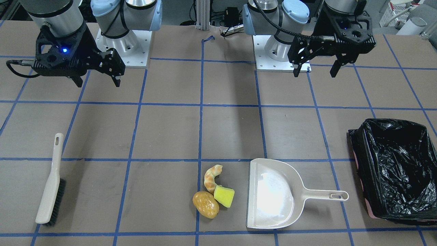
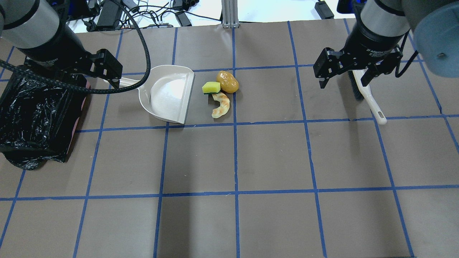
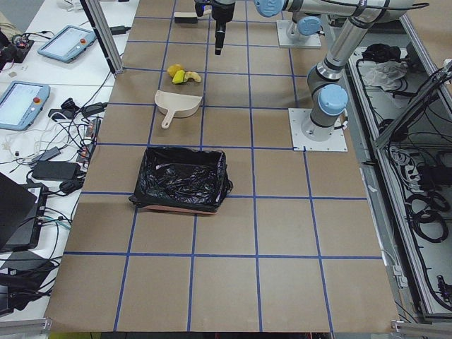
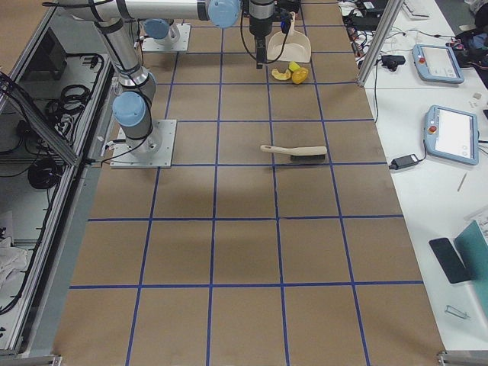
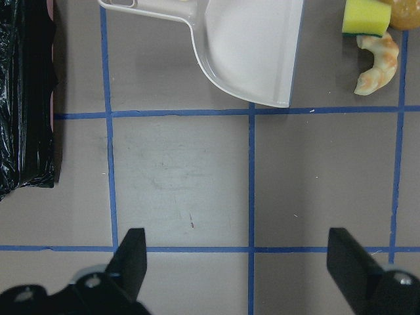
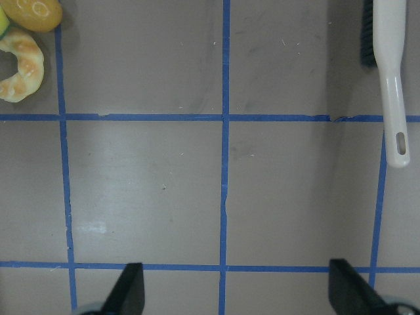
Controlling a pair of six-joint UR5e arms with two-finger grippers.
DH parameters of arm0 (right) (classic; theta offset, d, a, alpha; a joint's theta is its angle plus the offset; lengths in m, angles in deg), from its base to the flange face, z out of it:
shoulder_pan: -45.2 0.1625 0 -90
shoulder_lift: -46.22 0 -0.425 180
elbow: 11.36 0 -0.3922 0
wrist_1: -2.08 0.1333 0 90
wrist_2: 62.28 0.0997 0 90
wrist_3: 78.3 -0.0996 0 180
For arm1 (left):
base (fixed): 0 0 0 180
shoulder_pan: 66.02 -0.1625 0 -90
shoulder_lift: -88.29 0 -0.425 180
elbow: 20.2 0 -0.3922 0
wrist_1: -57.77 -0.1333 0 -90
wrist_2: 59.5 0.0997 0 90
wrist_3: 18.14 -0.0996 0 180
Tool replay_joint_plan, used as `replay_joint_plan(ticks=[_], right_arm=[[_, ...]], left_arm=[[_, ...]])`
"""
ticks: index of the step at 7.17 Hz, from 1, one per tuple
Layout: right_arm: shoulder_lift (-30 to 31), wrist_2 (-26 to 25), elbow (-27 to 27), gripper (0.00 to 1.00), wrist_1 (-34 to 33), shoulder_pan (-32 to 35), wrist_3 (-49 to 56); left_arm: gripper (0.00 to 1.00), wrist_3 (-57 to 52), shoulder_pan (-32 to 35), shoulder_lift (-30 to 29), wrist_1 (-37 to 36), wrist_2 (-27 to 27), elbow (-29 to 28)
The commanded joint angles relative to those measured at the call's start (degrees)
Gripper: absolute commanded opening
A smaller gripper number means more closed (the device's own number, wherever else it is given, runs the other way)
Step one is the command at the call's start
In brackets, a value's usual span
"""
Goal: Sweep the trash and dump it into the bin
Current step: 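Move the left gripper to the dustpan handle while the right approaches the brush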
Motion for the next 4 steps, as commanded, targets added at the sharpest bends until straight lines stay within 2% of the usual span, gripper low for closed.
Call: replay_joint_plan(ticks=[1,4], right_arm=[[0.1,0.0,0.0,1.00,-0.5,0.0,-0.2],[-0.2,-1.1,0.0,1.00,0.0,-0.2,0.4]], left_arm=[[0.97,-0.1,0.0,0.0,0.0,0.0,-0.1],[0.99,-5.6,-0.9,-1.9,-3.9,0.3,-1.0]])
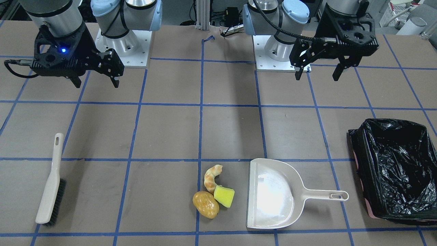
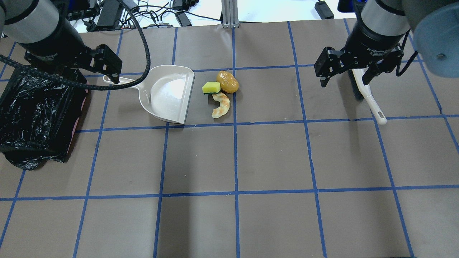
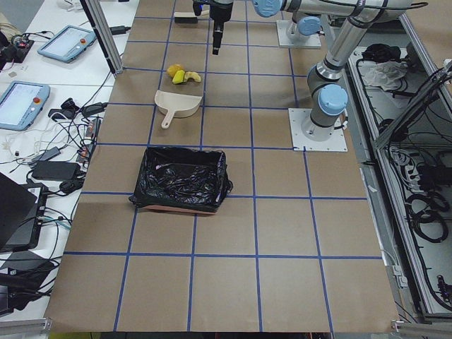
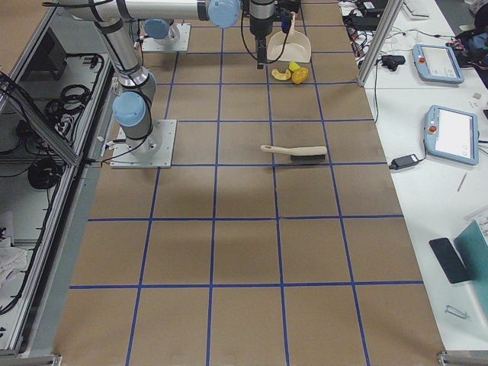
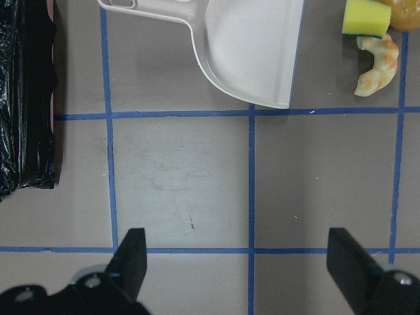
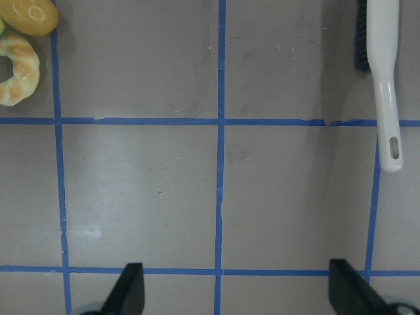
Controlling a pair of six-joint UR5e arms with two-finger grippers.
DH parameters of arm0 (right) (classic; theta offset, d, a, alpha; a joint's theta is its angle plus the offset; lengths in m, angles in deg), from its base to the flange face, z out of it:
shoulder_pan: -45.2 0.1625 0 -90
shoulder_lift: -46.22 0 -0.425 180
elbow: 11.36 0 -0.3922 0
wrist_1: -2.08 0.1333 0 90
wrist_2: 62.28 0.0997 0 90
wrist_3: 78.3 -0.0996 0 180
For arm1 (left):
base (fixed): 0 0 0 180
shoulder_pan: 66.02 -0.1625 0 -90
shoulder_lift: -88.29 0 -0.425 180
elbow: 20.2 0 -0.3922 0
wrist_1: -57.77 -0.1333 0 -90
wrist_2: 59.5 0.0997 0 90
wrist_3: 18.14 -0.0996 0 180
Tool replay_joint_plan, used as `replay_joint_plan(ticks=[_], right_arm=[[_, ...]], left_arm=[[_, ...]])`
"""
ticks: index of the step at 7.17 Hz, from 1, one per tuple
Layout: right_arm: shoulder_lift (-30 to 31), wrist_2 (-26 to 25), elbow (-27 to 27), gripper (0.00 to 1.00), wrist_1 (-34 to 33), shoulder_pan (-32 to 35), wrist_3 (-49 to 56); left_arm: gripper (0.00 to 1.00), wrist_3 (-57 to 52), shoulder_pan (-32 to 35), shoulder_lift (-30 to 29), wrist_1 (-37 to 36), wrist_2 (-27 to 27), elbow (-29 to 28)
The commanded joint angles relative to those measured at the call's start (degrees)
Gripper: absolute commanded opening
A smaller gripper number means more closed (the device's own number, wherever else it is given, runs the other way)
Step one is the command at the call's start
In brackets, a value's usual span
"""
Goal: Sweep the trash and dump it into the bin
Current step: 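Move the left gripper to the dustpan handle while the right approaches the brush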
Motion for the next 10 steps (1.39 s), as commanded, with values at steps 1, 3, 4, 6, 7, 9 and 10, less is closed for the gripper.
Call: replay_joint_plan(ticks=[1,3,4,6,7,9,10], right_arm=[[-0.2,-0.4,0.1,1.00,0.6,-0.1,0.3],[-0.4,-0.7,0.2,1.00,0.2,-0.4,0.7],[-1.7,-3.9,0.3,1.00,-0.4,-2.2,0.9],[-2.8,-4.9,0.4,1.00,-0.4,-8.9,6.1],[-4.2,-5.0,0.7,1.00,-2.5,-12.4,7.5],[-6.9,-4.7,2.6,1.00,-7.5,-17.0,16.9],[-8.7,-4.5,3.9,1.00,-9.9,-18.8,17.6]], left_arm=[[0.98,-8.6,-3.0,-1.5,-1.5,0.3,0.0],[0.98,-27.7,-7.5,-4.6,-5.9,0.4,0.7],[0.99,-33.2,-7.8,-8.2,-9.5,-0.2,0.8],[0.99,-48.0,-7.8,-15.0,-16.0,-0.3,0.5],[0.99,-62.9,-7.8,-17.7,-16.1,-0.3,-0.3],[1.00,-75.9,-7.8,-21.7,-17.7,0.3,-1.5],[1.00,-80.1,-7.8,-24.5,-18.2,0.4,-2.7]])
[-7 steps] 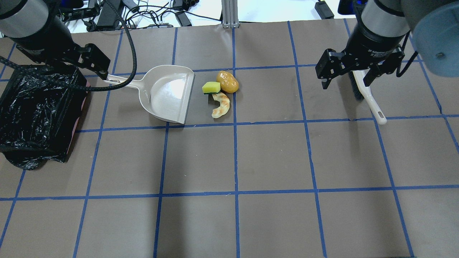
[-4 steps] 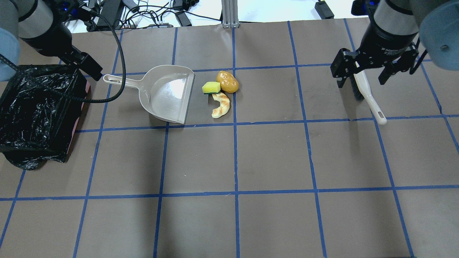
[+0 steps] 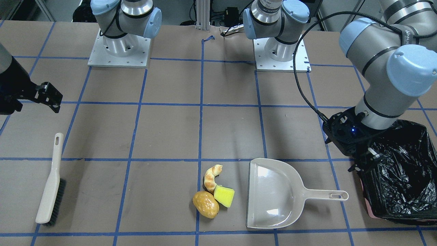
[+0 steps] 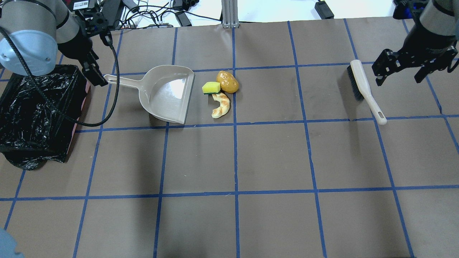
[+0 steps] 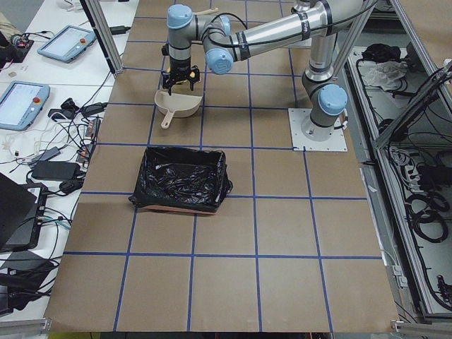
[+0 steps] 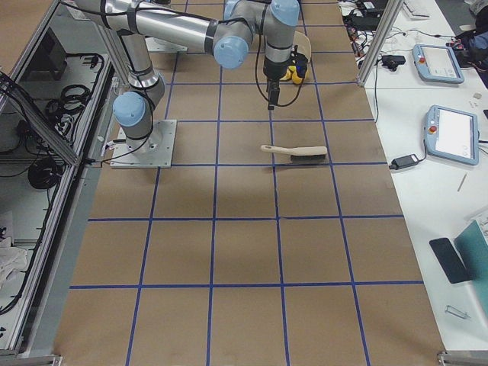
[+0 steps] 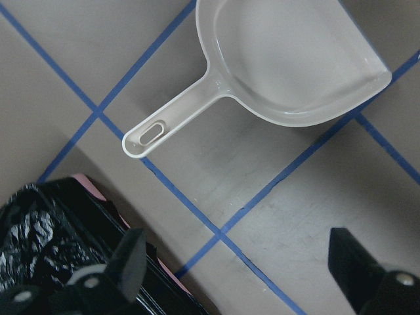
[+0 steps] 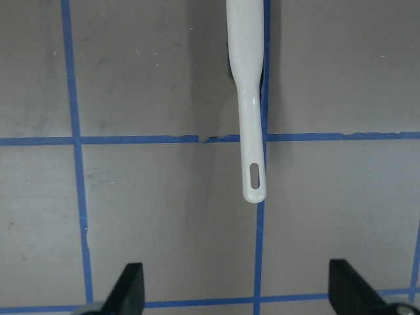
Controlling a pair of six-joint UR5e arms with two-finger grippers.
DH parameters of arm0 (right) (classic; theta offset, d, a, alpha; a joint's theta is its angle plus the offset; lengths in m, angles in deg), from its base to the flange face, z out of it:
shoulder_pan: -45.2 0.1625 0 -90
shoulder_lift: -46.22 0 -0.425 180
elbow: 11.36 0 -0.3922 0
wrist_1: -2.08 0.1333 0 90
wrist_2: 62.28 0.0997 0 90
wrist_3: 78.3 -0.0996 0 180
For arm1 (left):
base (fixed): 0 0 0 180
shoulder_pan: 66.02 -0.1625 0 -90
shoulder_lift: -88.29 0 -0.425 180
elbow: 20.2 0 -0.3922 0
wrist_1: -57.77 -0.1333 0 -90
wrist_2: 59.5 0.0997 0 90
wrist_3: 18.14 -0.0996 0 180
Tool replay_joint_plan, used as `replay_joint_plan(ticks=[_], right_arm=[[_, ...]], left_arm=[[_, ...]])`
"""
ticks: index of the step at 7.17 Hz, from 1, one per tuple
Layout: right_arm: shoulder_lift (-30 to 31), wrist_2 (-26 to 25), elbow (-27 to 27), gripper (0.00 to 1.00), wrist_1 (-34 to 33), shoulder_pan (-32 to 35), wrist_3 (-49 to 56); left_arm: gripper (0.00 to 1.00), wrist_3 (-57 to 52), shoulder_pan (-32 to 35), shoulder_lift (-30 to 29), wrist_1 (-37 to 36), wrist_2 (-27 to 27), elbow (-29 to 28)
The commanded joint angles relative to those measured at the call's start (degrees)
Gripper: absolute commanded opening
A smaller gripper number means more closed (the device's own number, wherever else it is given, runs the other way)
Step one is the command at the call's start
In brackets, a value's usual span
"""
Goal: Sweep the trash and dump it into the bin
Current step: 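Move the left gripper to the dustpan handle while the right approaches the brush, then grasp the white dustpan handle with the left gripper while the right lowers onto the brush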
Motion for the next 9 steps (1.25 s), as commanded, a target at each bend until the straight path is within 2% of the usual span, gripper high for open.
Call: replay_joint_plan(ticks=[1,4,5,6,7,9], right_arm=[[-4.1,-0.2,2.8,1.00,-4.3,-3.0,2.3],[-10.2,-0.4,4.7,1.00,-11.2,-3.2,5.2],[-13.1,-0.5,4.7,1.00,-12.5,-3.2,6.2],[-14.6,-0.3,4.7,1.00,-13.0,-3.2,6.0],[-15.1,0.0,4.8,0.94,-13.8,-3.2,6.0],[-16.8,0.2,4.8,0.94,-13.9,-3.2,5.9]], left_arm=[[1.00,-8.3,0.2,-5.6,-0.9,0.4,-2.7],[1.00,-18.0,-0.2,-9.8,-2.6,2.0,-4.3],[1.00,-21.7,-0.1,-10.8,-5.0,4.6,-4.2],[1.00,-23.0,-0.1,-11.4,-5.0,4.5,-4.2],[1.00,-25.5,-0.4,-12.3,-5.2,4.6,-4.2],[1.00,-25.4,-0.5,-13.6,-6.9,4.1,-4.3]])
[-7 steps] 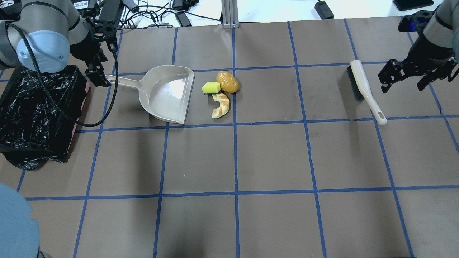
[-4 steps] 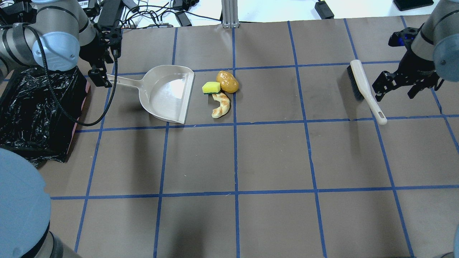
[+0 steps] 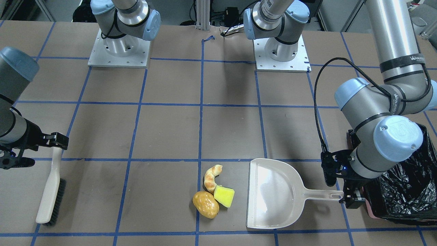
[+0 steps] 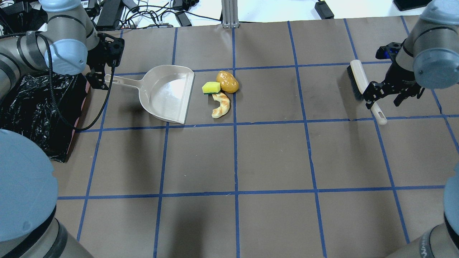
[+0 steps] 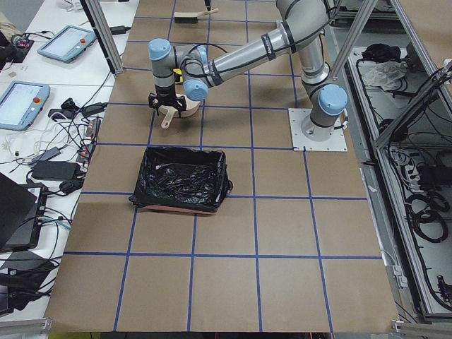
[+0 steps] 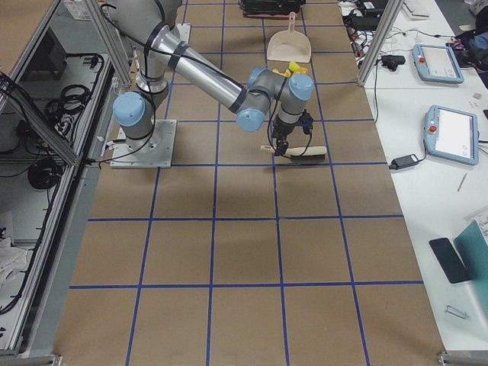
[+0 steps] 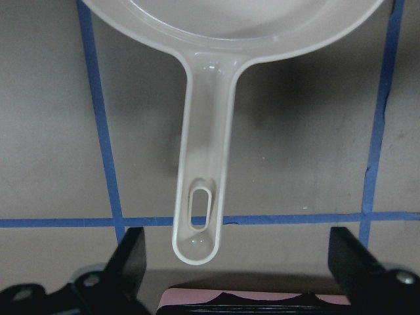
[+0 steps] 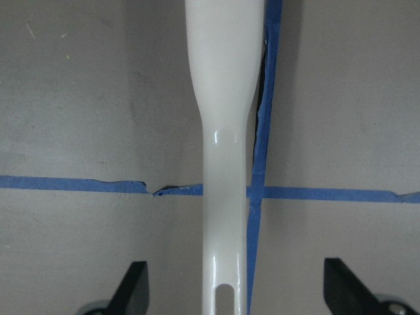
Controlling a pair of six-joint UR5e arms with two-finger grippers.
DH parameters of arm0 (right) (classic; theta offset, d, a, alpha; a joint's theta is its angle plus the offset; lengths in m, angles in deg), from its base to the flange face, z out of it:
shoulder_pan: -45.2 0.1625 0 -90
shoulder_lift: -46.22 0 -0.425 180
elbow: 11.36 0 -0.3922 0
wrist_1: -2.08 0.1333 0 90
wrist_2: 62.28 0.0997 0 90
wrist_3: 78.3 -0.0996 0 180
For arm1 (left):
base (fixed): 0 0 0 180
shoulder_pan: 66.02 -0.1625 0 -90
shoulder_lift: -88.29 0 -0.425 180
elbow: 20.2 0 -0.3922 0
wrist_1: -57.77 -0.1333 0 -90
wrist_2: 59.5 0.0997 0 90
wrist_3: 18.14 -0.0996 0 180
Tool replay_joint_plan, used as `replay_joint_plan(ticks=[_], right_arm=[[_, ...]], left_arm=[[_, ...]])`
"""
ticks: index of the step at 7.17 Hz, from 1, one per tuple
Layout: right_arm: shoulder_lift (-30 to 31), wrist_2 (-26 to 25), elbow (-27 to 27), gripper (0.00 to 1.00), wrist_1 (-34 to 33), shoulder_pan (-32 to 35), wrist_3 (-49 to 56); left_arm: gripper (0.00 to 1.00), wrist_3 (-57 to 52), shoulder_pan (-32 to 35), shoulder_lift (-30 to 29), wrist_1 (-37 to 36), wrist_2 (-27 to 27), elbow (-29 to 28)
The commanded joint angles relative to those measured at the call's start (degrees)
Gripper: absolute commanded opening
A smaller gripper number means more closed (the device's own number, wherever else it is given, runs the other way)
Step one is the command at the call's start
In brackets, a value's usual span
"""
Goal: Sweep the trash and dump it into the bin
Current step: 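Grasp the white dustpan handle with the left gripper while the right lowers onto the brush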
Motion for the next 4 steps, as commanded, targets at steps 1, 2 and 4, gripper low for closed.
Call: replay_joint_plan(ticks=[1,2,4], right_arm=[[-1.9,0.3,0.0,0.94,-0.2,0.0,-0.4],[-2.3,0.3,0.0,0.93,-0.2,0.0,-0.5],[-2.5,0.0,0.0,0.88,-0.1,0.0,-0.5]], left_arm=[[1.00,-0.3,-0.3,-1.4,-0.8,-1.2,0.1],[1.00,-0.3,-0.7,-1.9,-0.9,-2.7,0.0],[1.00,-0.3,-1.9,-2.7,-1.1,-3.7,0.0]])
